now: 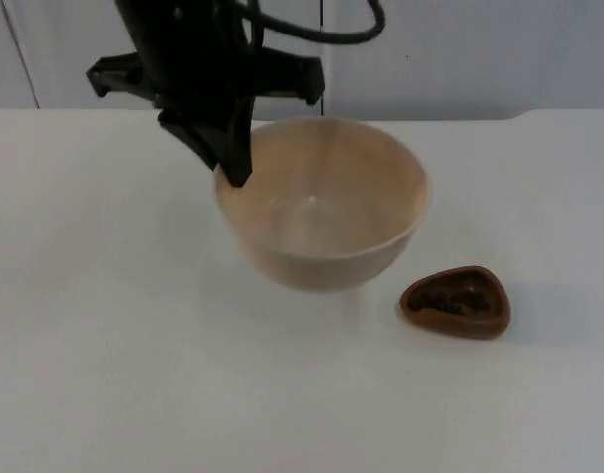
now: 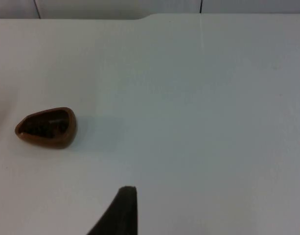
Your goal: Pick up the bowl with the left hand and pour the coffee beans from the cup into the bowl with the right hand.
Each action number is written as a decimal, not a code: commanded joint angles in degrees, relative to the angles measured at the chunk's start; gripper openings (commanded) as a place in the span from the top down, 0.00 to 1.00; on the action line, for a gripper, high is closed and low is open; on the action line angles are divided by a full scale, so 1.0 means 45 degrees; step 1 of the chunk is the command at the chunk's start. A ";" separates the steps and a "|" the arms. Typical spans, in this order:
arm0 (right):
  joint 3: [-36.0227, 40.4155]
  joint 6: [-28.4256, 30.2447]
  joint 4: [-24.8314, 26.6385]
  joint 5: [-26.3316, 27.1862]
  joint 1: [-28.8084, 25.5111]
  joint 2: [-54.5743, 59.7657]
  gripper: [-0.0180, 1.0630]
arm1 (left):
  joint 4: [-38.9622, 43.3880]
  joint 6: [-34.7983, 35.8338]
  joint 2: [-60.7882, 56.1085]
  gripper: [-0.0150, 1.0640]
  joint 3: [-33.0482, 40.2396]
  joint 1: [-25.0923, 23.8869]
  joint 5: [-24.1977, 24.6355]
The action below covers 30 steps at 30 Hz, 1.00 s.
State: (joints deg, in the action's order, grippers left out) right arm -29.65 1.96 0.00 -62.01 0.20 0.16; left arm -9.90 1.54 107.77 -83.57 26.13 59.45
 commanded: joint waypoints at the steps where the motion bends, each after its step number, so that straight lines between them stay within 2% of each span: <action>1: 0.0024 -0.0048 0.0000 0.0053 -0.0074 -0.0035 0.01 | -0.0115 -0.0036 -0.1041 0.99 0.1806 0.0054 -0.1252; 2: 0.0024 -0.0048 0.0000 0.0053 -0.0074 -0.0035 0.01 | -0.0115 -0.0036 -0.1041 0.99 0.1806 0.0054 -0.1252; 6: 0.0024 -0.0048 0.0000 0.0053 -0.0074 -0.0035 0.01 | -0.1055 -0.0855 -0.1991 0.99 0.4542 0.0054 -0.2526; 9: 0.0024 -0.0048 0.0000 0.0053 -0.0074 -0.0035 0.01 | -0.1093 -0.0855 -0.2010 0.99 0.5245 0.0054 -0.2720; 11: 0.0024 -0.0048 0.0000 0.0053 -0.0074 -0.0035 0.01 | -0.1755 -0.0855 -0.2010 0.99 0.5699 0.0054 -0.3196; 13: 0.0024 -0.0048 0.0000 0.0053 -0.0074 -0.0035 0.01 | -0.2344 -0.0955 -0.2010 0.99 0.5775 0.0054 -0.3426; 16: 0.0024 -0.0048 0.0000 0.0053 -0.0074 -0.0035 0.01 | -0.3461 -0.2578 -0.2010 0.99 0.5802 0.0054 -0.3515; 18: 0.0024 -0.0048 0.0000 0.0053 -0.0074 -0.0035 0.01 | -0.3703 -0.2961 -0.2010 0.99 0.5802 0.0054 -0.3544; 30: 0.0024 -0.0048 0.0000 0.0053 -0.0074 -0.0035 0.01 | -0.3743 -0.3222 -0.1988 0.99 0.5802 0.0089 -0.3674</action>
State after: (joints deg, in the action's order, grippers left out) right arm -29.65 1.96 0.00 -62.01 0.20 0.16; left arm -25.89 -12.51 99.47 -57.74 26.13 43.50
